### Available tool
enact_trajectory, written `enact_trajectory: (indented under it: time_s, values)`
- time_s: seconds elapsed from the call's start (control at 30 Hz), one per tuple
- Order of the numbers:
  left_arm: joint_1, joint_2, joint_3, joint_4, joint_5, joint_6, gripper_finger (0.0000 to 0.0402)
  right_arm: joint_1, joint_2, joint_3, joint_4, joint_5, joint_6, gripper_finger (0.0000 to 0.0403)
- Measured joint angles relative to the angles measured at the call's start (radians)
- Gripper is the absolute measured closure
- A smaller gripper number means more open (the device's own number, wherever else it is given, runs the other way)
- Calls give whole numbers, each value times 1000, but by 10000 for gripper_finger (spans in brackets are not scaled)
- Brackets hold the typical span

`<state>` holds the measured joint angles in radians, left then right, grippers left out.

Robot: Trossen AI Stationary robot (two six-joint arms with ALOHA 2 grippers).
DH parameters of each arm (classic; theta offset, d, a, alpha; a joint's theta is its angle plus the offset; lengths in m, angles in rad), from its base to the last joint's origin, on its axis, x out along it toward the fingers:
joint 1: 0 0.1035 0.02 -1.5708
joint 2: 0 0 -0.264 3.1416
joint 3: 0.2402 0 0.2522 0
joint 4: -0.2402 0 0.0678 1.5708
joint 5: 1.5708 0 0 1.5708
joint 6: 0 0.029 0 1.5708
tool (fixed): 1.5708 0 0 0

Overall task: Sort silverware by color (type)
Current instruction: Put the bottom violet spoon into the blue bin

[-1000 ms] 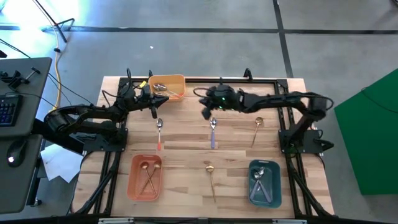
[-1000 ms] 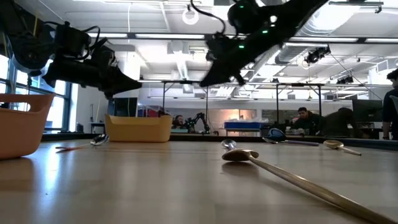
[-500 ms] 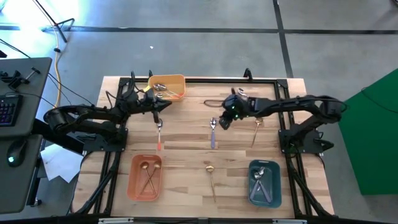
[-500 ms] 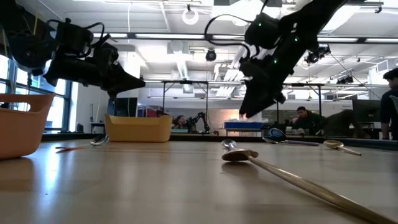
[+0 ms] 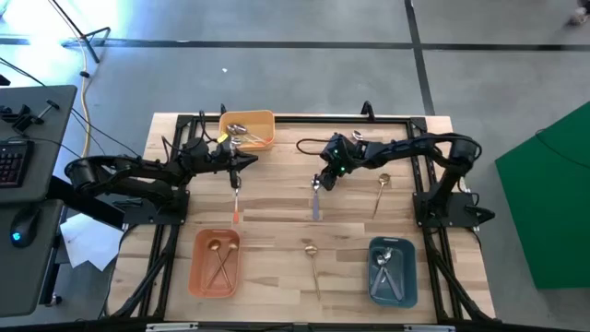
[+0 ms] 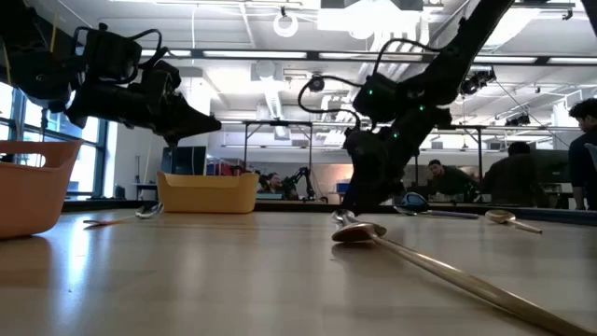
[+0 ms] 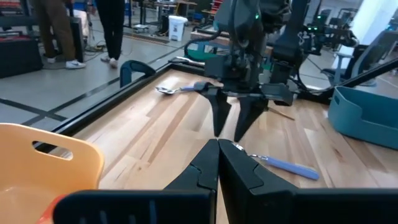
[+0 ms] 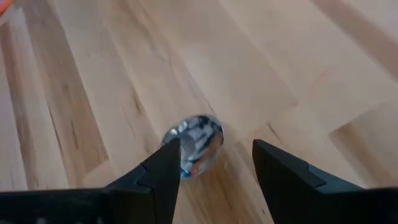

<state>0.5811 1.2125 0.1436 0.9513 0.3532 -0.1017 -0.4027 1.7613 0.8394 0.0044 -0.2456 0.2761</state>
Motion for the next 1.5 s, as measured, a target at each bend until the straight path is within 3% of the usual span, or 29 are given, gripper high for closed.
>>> enact_trajectory:
  time_s: [0.27,0.4,0.57,0.8,0.97,1.2,1.5]
  values:
    - [-35,0,0,-13,-56,2,402,-11,63,2,79,-84,-16,231]
    - [-52,0,0,-22,-85,6,402,-8,70,2,98,-100,-14,281]
    - [-74,0,0,-41,-100,-6,401,2,72,1,91,-115,-12,384]
    - [-100,0,0,-66,-106,8,401,40,34,28,48,-148,17,397]
    - [-100,0,0,-70,-108,18,401,87,-70,68,-62,-143,58,401]
    - [-100,0,0,-90,-105,27,402,220,-308,108,-327,-98,207,402]
    - [-129,0,0,-137,-99,54,402,565,-595,111,-668,46,705,402]
